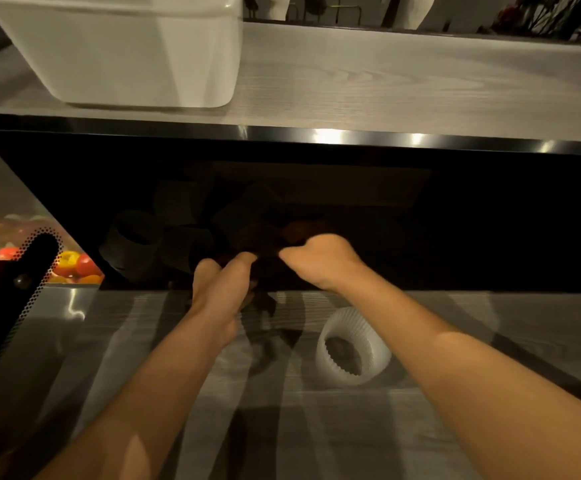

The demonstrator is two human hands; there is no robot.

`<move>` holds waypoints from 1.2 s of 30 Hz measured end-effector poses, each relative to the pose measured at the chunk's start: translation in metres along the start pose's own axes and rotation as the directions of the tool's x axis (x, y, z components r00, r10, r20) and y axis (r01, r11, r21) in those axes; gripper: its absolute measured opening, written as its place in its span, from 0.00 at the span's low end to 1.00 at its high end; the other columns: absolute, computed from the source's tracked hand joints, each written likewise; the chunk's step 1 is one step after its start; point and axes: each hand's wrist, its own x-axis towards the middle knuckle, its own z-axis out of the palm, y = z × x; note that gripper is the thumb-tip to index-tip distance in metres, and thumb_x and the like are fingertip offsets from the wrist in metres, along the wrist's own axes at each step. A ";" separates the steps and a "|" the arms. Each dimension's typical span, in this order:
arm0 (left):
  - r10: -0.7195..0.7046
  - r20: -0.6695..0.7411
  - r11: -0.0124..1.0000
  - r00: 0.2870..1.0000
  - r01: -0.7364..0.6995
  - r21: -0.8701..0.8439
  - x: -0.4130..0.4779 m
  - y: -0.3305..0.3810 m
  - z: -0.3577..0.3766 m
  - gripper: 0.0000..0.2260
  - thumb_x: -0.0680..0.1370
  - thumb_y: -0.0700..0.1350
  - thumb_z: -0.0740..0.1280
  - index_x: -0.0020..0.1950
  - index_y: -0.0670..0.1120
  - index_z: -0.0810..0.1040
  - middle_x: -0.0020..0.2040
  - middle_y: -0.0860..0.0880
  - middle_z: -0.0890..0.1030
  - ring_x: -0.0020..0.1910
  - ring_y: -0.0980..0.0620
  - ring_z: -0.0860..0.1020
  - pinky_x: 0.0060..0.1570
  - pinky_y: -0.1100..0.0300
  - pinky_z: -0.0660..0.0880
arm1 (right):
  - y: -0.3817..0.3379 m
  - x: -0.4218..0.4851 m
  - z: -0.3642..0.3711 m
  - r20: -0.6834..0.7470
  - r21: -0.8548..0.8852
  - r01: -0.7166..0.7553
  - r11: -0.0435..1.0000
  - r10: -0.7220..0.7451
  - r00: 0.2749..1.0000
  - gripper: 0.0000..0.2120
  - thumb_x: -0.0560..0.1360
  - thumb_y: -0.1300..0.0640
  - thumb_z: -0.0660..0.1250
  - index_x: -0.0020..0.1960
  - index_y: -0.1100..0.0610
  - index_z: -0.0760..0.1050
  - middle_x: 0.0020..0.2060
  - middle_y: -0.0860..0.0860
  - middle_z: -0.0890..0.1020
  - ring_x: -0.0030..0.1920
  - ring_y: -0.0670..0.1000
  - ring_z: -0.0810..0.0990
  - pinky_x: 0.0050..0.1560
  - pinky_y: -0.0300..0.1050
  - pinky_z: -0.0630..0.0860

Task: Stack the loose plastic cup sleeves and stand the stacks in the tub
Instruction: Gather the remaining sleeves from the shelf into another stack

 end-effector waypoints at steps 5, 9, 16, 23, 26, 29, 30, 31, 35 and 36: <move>0.064 0.196 0.998 0.978 -0.061 -0.022 -0.022 0.000 0.008 0.34 0.72 0.48 0.78 0.73 0.40 0.69 0.56 0.41 0.84 0.52 0.45 0.86 0.53 0.53 0.82 | 0.028 -0.030 -0.021 -0.208 0.270 0.054 0.961 0.004 0.978 0.06 0.74 0.54 0.76 0.46 0.56 0.81 0.37 0.50 0.83 0.38 0.48 0.83 0.43 0.48 0.82; 0.181 0.362 0.969 0.915 -0.229 0.096 -0.041 0.002 0.018 0.51 0.60 0.55 0.84 0.77 0.47 0.64 0.67 0.45 0.78 0.64 0.47 0.80 0.63 0.49 0.77 | 0.053 -0.061 -0.044 -0.176 0.564 0.110 0.818 -0.011 0.984 0.18 0.69 0.69 0.77 0.55 0.56 0.79 0.49 0.52 0.86 0.51 0.50 0.86 0.54 0.48 0.83; 0.308 0.664 0.821 0.681 -0.543 0.177 -0.067 -0.003 0.022 0.29 0.65 0.38 0.82 0.63 0.50 0.77 0.61 0.54 0.82 0.62 0.57 0.80 0.62 0.50 0.79 | 0.090 -0.110 -0.065 -0.184 0.432 0.191 0.881 -0.122 0.975 0.25 0.66 0.73 0.77 0.55 0.52 0.77 0.51 0.48 0.83 0.52 0.50 0.84 0.51 0.49 0.83; 0.292 0.754 0.688 0.588 -0.677 0.262 -0.067 -0.018 0.007 0.30 0.63 0.40 0.84 0.61 0.50 0.76 0.59 0.55 0.81 0.62 0.56 0.80 0.65 0.46 0.76 | 0.101 -0.124 -0.049 -0.094 0.225 0.175 0.959 -0.158 0.983 0.21 0.66 0.60 0.80 0.47 0.42 0.73 0.48 0.40 0.81 0.52 0.43 0.82 0.46 0.48 0.83; 0.296 0.761 0.662 0.577 -0.699 0.272 -0.066 -0.021 0.002 0.30 0.63 0.40 0.84 0.60 0.51 0.75 0.59 0.57 0.81 0.63 0.57 0.79 0.65 0.47 0.77 | 0.098 -0.123 -0.043 -0.086 0.163 0.158 0.974 -0.146 0.986 0.21 0.68 0.58 0.80 0.48 0.41 0.71 0.50 0.42 0.79 0.48 0.40 0.81 0.43 0.44 0.82; 0.281 0.763 0.628 0.582 -0.713 0.312 -0.063 -0.027 -0.004 0.33 0.63 0.44 0.84 0.64 0.54 0.73 0.62 0.60 0.79 0.65 0.60 0.77 0.66 0.49 0.75 | 0.096 -0.122 -0.040 -0.031 0.081 0.139 0.987 -0.137 0.990 0.20 0.71 0.60 0.76 0.50 0.41 0.70 0.52 0.42 0.77 0.39 0.34 0.77 0.37 0.36 0.73; 0.259 0.765 0.621 0.589 -0.708 0.336 -0.061 -0.028 -0.006 0.37 0.63 0.46 0.84 0.67 0.55 0.72 0.64 0.62 0.77 0.67 0.61 0.75 0.67 0.52 0.75 | 0.096 -0.122 -0.039 -0.015 0.040 0.130 0.991 -0.129 0.991 0.21 0.72 0.62 0.75 0.51 0.40 0.69 0.53 0.40 0.75 0.41 0.35 0.76 0.37 0.35 0.72; 0.225 0.768 0.625 0.599 -0.693 0.358 -0.060 -0.030 -0.008 0.41 0.62 0.48 0.85 0.71 0.57 0.69 0.67 0.63 0.75 0.69 0.63 0.73 0.66 0.57 0.75 | 0.096 -0.121 -0.038 -0.001 0.007 0.119 0.993 -0.119 0.993 0.23 0.73 0.64 0.73 0.53 0.39 0.68 0.54 0.38 0.73 0.45 0.36 0.76 0.38 0.35 0.72; 0.125 0.776 0.685 0.618 -0.620 0.382 -0.055 -0.033 -0.014 0.46 0.64 0.46 0.84 0.77 0.56 0.65 0.69 0.62 0.74 0.69 0.65 0.72 0.62 0.65 0.74 | 0.095 -0.115 -0.028 0.059 0.073 0.085 0.994 -0.090 0.994 0.33 0.72 0.71 0.67 0.60 0.35 0.69 0.56 0.34 0.75 0.57 0.33 0.74 0.51 0.39 0.81; 0.126 0.772 0.689 0.622 -0.615 0.383 -0.054 -0.033 -0.016 0.44 0.64 0.46 0.84 0.76 0.56 0.67 0.68 0.60 0.75 0.68 0.63 0.74 0.64 0.60 0.76 | 0.093 -0.113 -0.025 0.071 0.106 0.090 0.990 -0.098 0.993 0.33 0.72 0.72 0.67 0.60 0.35 0.71 0.55 0.34 0.76 0.57 0.33 0.75 0.53 0.40 0.81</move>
